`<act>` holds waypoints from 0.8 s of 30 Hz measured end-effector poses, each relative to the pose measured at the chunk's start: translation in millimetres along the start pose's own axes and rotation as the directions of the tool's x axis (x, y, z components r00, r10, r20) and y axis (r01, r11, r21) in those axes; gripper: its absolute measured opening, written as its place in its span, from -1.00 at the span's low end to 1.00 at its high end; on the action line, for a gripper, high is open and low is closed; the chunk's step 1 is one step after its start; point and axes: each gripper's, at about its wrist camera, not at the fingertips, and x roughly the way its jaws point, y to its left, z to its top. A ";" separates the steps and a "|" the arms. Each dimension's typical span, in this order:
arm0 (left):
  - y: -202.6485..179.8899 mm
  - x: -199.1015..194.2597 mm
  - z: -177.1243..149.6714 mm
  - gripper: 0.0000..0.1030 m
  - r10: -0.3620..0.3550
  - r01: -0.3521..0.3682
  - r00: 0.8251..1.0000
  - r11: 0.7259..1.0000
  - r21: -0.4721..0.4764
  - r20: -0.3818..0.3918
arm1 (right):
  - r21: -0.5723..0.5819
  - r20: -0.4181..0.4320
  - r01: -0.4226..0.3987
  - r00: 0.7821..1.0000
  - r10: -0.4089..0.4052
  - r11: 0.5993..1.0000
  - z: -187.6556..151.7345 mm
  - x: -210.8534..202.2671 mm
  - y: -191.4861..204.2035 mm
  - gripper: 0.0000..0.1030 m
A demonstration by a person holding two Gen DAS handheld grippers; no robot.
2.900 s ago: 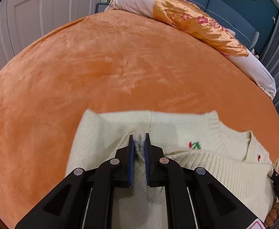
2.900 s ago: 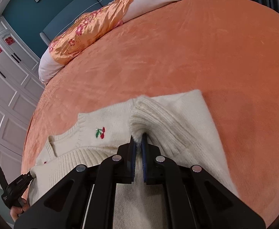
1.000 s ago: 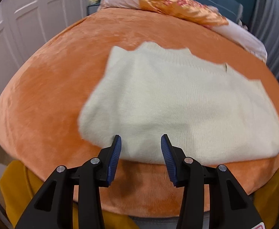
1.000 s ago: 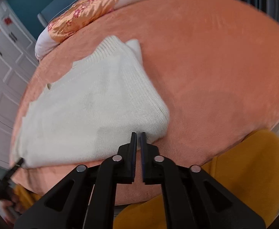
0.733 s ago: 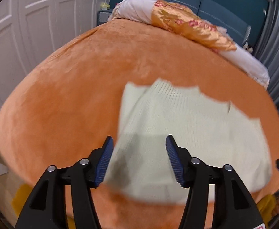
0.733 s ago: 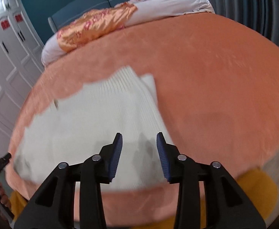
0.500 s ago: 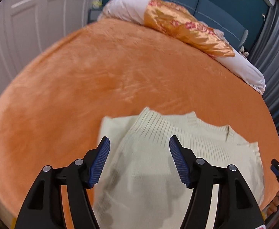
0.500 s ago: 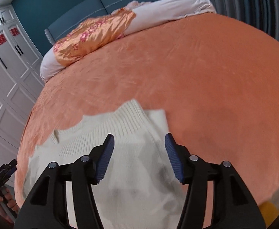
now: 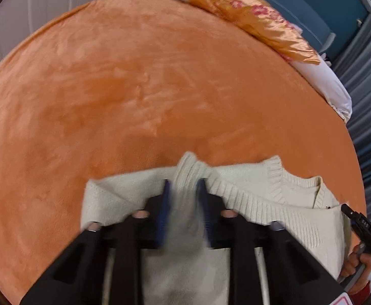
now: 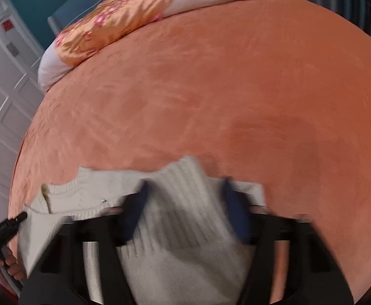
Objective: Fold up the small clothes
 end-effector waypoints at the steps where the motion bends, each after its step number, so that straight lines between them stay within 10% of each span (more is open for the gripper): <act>1: -3.4 -4.8 0.8 -0.79 0.014 -0.014 1.000 1.000 0.024 0.024 | -0.014 0.005 -0.017 1.000 0.017 1.000 0.0 -2.4 2.7 -0.81; 7: -10.3 -28.9 12.2 -0.81 0.063 -0.071 0.987 0.996 0.049 0.150 | 0.006 0.236 -0.110 0.966 0.106 0.994 11.6 -61.9 2.1 -0.82; 18: 1.4 10.5 -2.7 -0.57 0.176 -0.179 0.981 0.983 0.039 0.087 | 0.082 0.010 0.016 1.000 -0.016 0.996 -5.0 6.9 -33.0 -0.75; 24: -23.5 -65.9 -29.5 -0.36 0.207 -0.219 0.956 0.975 0.034 0.207 | 0.025 0.200 -0.006 0.980 0.001 1.000 -25.2 -78.7 8.0 -0.53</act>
